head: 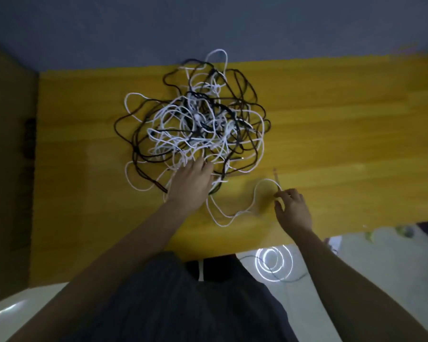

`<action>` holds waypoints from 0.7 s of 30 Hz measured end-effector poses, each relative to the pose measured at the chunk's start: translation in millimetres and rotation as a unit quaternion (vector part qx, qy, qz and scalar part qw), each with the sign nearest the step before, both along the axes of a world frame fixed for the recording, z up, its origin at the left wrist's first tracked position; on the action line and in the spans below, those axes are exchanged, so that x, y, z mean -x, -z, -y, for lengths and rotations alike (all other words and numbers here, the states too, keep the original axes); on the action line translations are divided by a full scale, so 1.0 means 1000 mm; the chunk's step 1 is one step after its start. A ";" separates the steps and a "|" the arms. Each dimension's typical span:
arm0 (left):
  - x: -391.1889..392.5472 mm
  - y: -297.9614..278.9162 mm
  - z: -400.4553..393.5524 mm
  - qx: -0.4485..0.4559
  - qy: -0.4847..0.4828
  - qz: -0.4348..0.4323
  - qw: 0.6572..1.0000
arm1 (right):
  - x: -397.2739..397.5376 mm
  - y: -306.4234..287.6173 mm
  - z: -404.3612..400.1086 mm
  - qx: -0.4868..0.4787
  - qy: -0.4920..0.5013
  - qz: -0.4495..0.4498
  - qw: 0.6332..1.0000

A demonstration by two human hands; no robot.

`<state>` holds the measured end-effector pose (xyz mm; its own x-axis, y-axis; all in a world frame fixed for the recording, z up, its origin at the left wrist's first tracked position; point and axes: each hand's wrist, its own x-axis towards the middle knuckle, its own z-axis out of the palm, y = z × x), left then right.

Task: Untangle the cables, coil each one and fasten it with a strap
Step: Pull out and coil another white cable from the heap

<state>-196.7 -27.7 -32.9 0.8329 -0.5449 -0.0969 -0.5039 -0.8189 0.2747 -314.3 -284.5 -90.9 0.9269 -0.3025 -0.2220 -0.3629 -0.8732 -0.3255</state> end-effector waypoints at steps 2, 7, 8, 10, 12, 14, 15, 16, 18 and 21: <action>0.009 0.004 0.017 -0.005 0.007 -0.015 1.000 | 0.009 0.004 0.013 0.007 0.031 -0.032 0.999; 0.027 0.016 0.040 -0.015 -0.017 -0.040 0.999 | -0.009 0.018 0.030 -0.046 0.063 -0.104 0.992; 0.030 0.016 0.043 -0.022 -0.024 -0.037 0.999 | -0.014 0.018 0.031 -0.073 0.077 -0.097 0.990; 0.037 0.016 0.047 -0.029 -0.037 -0.018 0.999 | -0.026 0.010 0.032 -0.148 0.113 -0.036 0.982; 0.042 0.015 0.051 -0.041 -0.048 -0.007 0.998 | -0.039 -0.006 0.030 -0.249 0.152 0.044 0.955; 0.044 0.006 0.061 -0.034 -0.073 -0.079 0.994 | -0.052 -0.029 0.029 -0.347 0.184 0.111 0.913; 0.042 0.000 0.069 0.007 -0.101 -0.136 0.986 | -0.059 -0.041 0.030 -0.375 0.177 0.136 0.900; 0.036 -0.008 0.078 0.067 -0.130 -0.194 0.970 | -0.066 -0.054 0.031 -0.386 0.152 0.156 0.897; 0.021 -0.028 0.099 0.173 -0.139 -0.267 0.938 | -0.080 -0.083 0.031 -0.399 0.087 0.186 0.894; -0.005 -0.063 0.120 0.274 -0.125 -0.280 0.911 | -0.108 -0.126 0.031 -0.396 0.026 0.243 0.885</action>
<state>-191.4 -147.4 30.3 0.8415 -0.4386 -0.3156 0.0252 -0.5516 0.8337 -206.8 -315.2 34.7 0.9608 -0.2747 0.0376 -0.0446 -0.2868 -0.9569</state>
